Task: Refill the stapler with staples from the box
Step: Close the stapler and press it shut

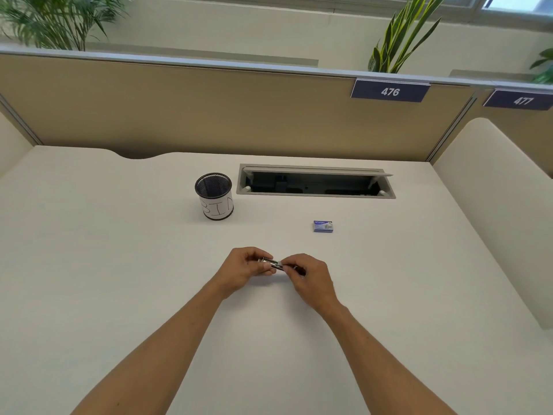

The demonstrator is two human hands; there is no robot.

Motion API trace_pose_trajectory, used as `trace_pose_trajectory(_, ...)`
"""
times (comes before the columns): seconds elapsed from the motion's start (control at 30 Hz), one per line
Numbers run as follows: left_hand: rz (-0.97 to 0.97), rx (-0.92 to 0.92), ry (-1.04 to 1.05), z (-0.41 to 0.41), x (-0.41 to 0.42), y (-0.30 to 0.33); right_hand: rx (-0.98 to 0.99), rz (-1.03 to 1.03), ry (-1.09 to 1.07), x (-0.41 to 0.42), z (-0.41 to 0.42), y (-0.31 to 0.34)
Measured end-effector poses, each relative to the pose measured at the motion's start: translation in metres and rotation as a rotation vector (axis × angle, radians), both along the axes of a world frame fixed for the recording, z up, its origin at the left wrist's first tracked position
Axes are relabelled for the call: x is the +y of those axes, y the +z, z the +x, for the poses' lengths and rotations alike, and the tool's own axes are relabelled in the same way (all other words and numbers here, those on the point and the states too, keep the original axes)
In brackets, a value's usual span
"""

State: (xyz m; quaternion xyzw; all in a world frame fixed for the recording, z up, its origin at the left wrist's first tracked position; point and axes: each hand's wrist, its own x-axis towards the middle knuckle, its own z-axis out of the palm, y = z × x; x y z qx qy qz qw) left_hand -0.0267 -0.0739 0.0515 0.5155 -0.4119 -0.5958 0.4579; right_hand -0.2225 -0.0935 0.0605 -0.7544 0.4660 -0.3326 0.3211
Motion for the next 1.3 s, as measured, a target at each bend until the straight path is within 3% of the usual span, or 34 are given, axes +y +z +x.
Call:
trace_pose_trajectory(0.37,0.016,0.253,0.009,-0.006,0.006,0.011,0.189,0.009,0.209,-0.016,-0.001,0.039)
trace_pose_trajectory(0.77,0.031,0.297,-0.009,-0.007,0.01,0.015,0.33,0.101,0.224,-0.017,-0.013,0.062)
trace_pose_trajectory(1.17,0.02,0.287,-0.06,-0.004,0.016,0.02,0.275,0.308,0.364,-0.012,-0.012,0.071)
trace_pose_trajectory(1.3,0.023,0.326,-0.058,-0.003,0.017,0.02,0.031,0.575,0.382,-0.012,-0.019,0.074)
